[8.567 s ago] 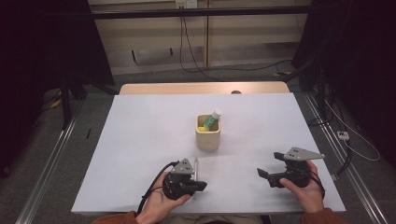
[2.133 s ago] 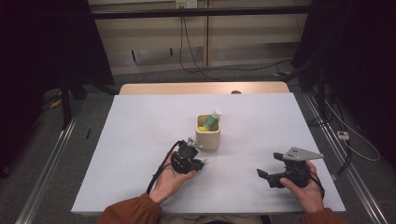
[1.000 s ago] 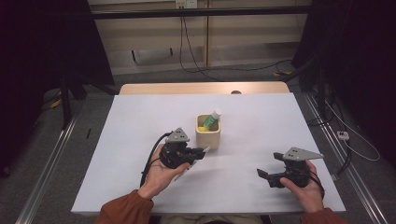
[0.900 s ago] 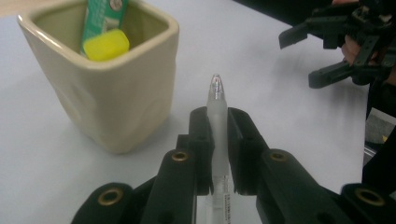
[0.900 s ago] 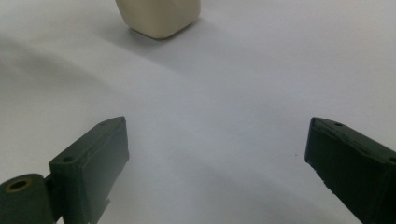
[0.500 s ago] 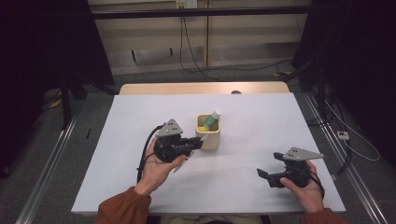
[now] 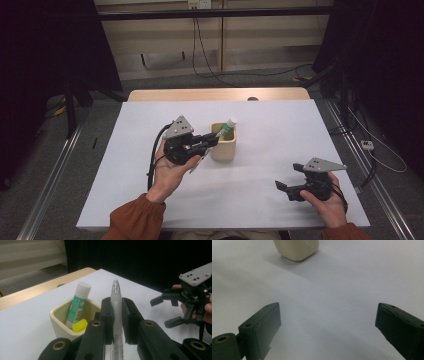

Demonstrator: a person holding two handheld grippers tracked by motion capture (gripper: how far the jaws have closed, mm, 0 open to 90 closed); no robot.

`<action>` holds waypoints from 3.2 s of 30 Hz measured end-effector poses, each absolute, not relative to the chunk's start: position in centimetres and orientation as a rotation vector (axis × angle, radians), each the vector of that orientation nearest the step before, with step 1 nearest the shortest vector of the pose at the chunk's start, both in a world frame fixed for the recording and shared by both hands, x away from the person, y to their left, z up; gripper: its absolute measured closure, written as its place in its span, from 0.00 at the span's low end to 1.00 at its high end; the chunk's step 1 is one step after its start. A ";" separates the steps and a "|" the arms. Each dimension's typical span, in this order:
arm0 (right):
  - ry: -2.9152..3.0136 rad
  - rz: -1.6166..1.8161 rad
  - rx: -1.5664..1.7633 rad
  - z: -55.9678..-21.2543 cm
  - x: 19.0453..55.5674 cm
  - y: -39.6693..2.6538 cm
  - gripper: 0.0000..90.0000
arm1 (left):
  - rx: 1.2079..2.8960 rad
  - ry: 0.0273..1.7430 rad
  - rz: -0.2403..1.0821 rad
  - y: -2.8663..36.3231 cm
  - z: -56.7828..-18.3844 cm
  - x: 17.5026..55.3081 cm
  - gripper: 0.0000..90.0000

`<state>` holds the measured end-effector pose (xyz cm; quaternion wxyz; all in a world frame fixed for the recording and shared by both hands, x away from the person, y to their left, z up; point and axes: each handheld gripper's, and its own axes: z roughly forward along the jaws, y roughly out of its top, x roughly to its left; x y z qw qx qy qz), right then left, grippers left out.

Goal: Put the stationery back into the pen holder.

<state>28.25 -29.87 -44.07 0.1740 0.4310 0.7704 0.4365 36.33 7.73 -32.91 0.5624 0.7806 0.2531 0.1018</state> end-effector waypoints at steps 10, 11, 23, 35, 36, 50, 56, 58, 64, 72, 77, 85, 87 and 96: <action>2.187 1.235 1.218 -44.1 28.3 -29.9 0.07 | 1.778 0.617 0.304 7.8 -32.3 37.6 0.90; 2.186 1.236 1.221 -44.1 28.3 -29.9 0.07 | 1.772 0.622 0.306 7.6 -32.3 37.8 0.90; 2.185 1.241 1.222 -44.1 28.2 -29.9 0.07 | 1.690 0.638 0.358 5.5 -31.7 40.6 0.90; 2.184 1.247 1.218 -44.1 28.3 -29.9 0.07 | 1.642 0.663 0.385 3.7 -31.8 44.0 0.90; 2.185 1.247 1.218 -44.1 28.2 -29.9 0.07 | 1.641 0.662 0.388 3.6 -31.9 44.2 0.90; 2.187 1.249 1.217 -44.1 28.2 -30.0 0.07 | 1.620 0.661 0.367 2.2 -33.0 46.3 0.90; 2.187 1.249 1.221 -44.1 28.2 -30.0 0.07 | 1.619 0.654 0.350 1.9 -33.5 47.0 0.90; 2.187 1.247 1.224 -44.1 28.2 -30.0 0.07 | 1.625 0.659 0.345 1.7 -33.7 47.3 0.90; 2.185 1.249 1.227 -44.1 28.1 -30.1 0.07 | 1.646 0.667 0.347 1.4 -34.5 47.9 0.90; 2.183 1.249 1.224 -44.1 28.1 -30.0 0.07 | 1.661 0.675 0.341 1.3 -35.1 47.8 0.90; 2.186 1.247 1.224 -44.1 28.1 -30.1 0.07 | 1.676 0.665 0.334 1.6 -35.4 47.7 0.90; 2.188 1.244 1.224 -44.2 28.1 -30.0 0.07 | 1.687 0.675 0.326 2.4 -36.0 47.4 0.87; 2.188 1.242 1.224 -44.2 28.1 -30.0 0.07 | 1.691 0.687 0.313 2.6 -36.1 47.5 0.79; 2.190 1.241 1.226 -44.2 28.2 -30.0 0.07 | 1.716 0.709 0.303 3.1 -35.8 47.1 0.35</action>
